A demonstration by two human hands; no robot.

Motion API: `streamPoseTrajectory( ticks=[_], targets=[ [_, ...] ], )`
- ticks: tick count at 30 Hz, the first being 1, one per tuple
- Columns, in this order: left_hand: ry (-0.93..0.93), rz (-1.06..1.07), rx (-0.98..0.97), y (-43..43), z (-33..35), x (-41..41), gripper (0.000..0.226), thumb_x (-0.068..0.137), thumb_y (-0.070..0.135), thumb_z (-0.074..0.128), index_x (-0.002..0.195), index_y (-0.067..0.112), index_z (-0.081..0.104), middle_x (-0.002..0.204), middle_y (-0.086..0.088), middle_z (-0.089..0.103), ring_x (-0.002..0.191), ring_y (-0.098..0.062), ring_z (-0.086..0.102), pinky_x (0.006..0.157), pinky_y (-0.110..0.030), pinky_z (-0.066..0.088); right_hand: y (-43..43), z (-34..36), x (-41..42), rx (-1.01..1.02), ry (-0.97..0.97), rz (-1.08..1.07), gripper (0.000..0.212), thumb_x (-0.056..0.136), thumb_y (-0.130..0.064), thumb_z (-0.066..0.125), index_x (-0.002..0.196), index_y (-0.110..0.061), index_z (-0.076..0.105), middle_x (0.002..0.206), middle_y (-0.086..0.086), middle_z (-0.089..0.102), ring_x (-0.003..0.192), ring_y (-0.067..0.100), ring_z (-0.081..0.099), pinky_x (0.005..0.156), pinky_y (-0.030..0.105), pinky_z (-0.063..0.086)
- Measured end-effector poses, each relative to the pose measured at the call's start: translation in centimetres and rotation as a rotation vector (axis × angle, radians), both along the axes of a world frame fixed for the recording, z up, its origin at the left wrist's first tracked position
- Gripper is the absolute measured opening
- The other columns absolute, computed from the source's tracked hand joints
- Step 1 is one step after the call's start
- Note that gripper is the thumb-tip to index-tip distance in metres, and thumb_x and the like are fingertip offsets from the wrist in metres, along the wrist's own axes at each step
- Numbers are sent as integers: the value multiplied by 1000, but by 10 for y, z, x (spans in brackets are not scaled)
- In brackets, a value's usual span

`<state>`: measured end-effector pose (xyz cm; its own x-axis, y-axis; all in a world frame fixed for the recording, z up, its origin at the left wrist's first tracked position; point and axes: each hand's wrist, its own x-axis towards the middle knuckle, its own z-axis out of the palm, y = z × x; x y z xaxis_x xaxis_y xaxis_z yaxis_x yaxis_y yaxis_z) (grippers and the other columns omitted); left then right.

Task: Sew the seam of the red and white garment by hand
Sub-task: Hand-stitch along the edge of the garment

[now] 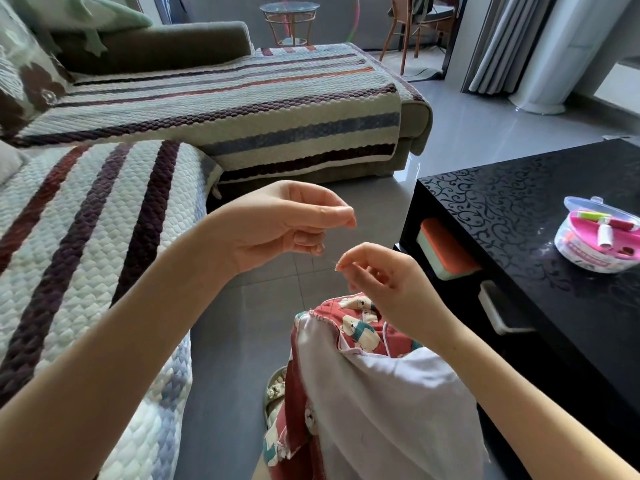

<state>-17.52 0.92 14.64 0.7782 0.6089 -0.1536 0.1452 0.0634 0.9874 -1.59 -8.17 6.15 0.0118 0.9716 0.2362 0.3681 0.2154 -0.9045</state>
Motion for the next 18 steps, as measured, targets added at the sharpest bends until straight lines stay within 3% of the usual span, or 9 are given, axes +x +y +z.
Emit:
streamPoseTrajectory(
  ticks=[2,4,7,11,14,18],
  targets=[
    [5,24,12,2,-2,1,12,74,20,66,67,16,74,46,9,43,43,-4,36,58,-19,41,-1,5,-4,45,96,52,20,94,-4,56,84,-19,65,61,-8,56,56,6,48,56,16,38],
    [5,69,20,4,-7,2,8,73,19,72,66,16,73,48,9,48,44,-4,38,59,-20,42,-4,9,-6,64,322,103,21,94,-2,52,83,-16,61,60,-10,53,55,4,46,57,13,38],
    [8,156,20,6,-20,4,9,68,20,79,66,15,72,58,4,55,48,-5,40,59,-22,39,-10,13,-2,34,639,134,7,89,-22,64,87,-20,57,60,-8,49,55,9,40,55,17,36],
    [61,180,53,3,-39,11,16,67,27,74,73,12,70,60,3,54,54,-6,47,62,-22,43,-13,13,6,29,733,89,42,77,-27,60,118,-20,53,59,-5,44,58,10,41,59,21,37],
    [102,110,146,1,-59,15,14,85,24,68,85,10,70,76,1,66,76,-8,60,80,-23,49,-15,11,13,34,758,118,21,78,-28,64,95,-18,69,61,-1,41,59,10,38,58,20,35],
    [213,-148,150,-3,-88,9,32,91,39,50,111,19,66,112,8,67,111,-5,59,92,-17,44,-20,17,26,-14,790,88,9,76,-23,64,78,-15,67,61,3,48,56,12,39,55,20,37]
  ],
)
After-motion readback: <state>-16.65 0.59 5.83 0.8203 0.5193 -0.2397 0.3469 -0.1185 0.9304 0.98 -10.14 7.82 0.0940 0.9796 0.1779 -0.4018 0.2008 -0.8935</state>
